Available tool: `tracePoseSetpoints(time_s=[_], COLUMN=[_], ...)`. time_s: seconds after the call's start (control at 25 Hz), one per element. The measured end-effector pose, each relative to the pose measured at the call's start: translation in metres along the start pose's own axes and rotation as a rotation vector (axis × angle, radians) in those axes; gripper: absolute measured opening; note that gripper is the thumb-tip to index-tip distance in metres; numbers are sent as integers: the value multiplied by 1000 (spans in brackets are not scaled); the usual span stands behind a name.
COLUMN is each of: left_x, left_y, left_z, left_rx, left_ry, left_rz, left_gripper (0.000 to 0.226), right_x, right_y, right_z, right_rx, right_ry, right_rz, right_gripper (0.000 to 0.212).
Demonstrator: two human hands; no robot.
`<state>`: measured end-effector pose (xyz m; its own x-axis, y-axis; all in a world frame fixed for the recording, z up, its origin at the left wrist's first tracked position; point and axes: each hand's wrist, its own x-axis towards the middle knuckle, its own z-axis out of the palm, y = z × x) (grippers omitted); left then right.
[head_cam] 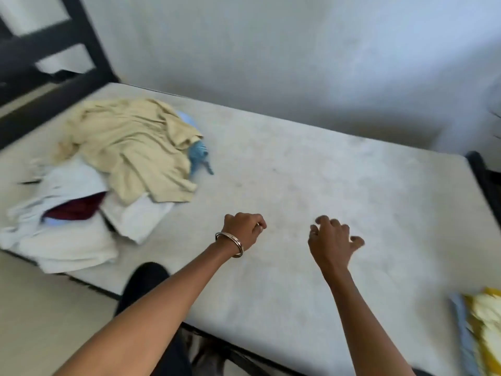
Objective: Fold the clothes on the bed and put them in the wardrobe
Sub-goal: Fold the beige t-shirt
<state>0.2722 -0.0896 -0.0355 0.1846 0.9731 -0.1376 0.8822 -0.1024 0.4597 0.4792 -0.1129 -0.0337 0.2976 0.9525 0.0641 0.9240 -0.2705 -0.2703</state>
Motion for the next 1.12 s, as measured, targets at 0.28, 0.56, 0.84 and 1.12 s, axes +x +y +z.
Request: tracePoseSetpoints(time_s=[0.28, 0.56, 0.84, 1.12], left_x=[-2, 40, 34, 22], left_y=[-220, -298, -184, -105], left_z=[-99, -159, -170, -150], left_rx=[222, -678, -1230, -346], left_ry=[516, 654, 946, 501], left_rz=[-367, -981, -433, 200], left_gripper=[29, 64, 46, 89], right_x=[18, 10, 9, 40], right_y=[-185, -275, -280, -224], right_z=[78, 132, 91, -25], right_rx=[192, 499, 769, 1285], right_ry=[-165, -507, -501, -78], right_rz=[-266, -589, -679, -325], right_gripper=[21, 25, 104, 17])
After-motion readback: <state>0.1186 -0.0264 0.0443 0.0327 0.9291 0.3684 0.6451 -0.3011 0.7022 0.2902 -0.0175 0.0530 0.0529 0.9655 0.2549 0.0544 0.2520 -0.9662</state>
